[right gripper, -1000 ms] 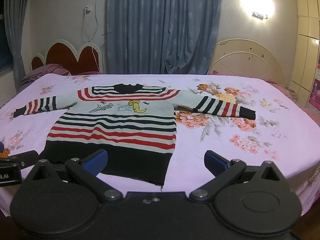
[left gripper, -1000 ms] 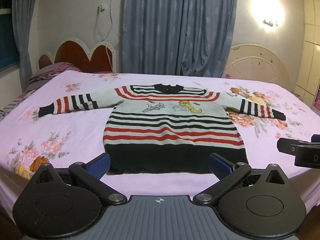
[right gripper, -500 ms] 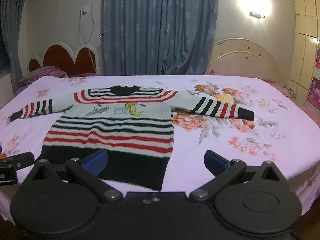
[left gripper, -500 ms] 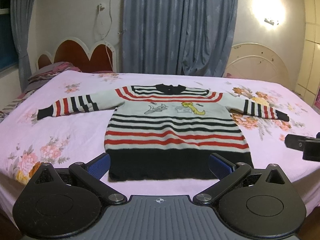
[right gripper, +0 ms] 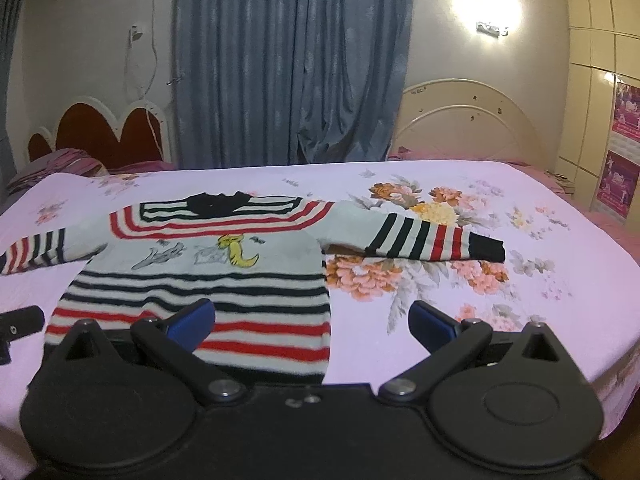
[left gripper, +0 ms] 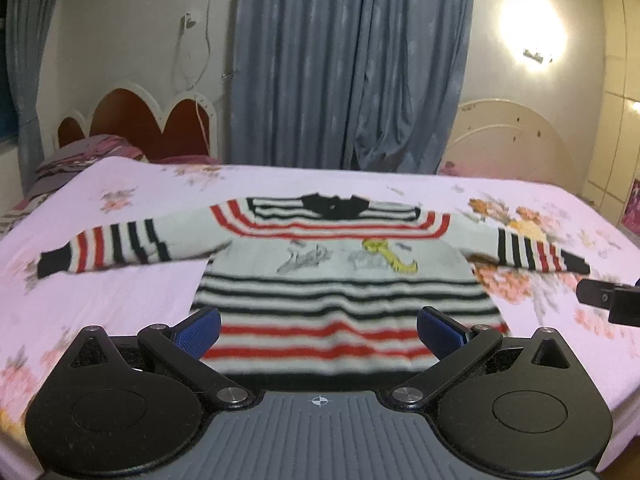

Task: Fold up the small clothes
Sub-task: 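Move the right gripper down to the black-cuffed sleeve end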

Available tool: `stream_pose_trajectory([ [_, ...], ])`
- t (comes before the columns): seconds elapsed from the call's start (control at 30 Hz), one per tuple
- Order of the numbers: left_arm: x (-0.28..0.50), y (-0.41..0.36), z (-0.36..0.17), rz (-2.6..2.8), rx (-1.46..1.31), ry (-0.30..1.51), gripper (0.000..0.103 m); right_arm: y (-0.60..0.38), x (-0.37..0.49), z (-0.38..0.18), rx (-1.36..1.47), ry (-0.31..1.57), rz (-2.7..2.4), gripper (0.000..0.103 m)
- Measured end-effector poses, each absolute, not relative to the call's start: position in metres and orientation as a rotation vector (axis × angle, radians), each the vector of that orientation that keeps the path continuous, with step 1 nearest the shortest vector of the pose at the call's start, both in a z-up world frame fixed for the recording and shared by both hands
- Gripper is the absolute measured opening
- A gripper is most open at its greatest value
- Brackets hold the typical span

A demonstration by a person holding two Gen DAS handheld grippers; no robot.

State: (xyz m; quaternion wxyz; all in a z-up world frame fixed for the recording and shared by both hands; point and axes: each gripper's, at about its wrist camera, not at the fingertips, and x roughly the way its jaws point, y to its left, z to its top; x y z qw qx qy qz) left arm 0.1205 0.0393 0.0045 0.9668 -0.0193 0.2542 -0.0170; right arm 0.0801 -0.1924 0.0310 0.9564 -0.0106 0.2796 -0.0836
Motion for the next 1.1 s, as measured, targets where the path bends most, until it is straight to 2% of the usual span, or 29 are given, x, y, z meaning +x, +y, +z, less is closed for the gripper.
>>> stream_pose_trajectory([
  [0.43,0.223,0.059,0.007,-0.046,-0.027,0.517,0.103,-0.206,0.163,0.033,0.075,0.499,-0.261,0.102],
  [0.73,0.266,0.054,-0.007,-0.067,-0.087,0.525,0.103,-0.226,0.188,0.03,0.096,0.484,-0.328,0.092],
  [0.83,0.278,0.04,-0.015,-0.139,-0.104,0.56,0.103,-0.246,0.193,0.026,0.121,0.486,-0.356,0.083],
  [0.9,0.285,0.027,-0.02,-0.12,-0.092,0.561,0.103,-0.265,0.199,0.022,0.154,0.484,-0.378,0.072],
  [1.1,0.316,-0.007,-0.035,-0.099,-0.054,0.598,0.103,-0.33,0.228,0.001,0.237,0.484,-0.451,0.057],
])
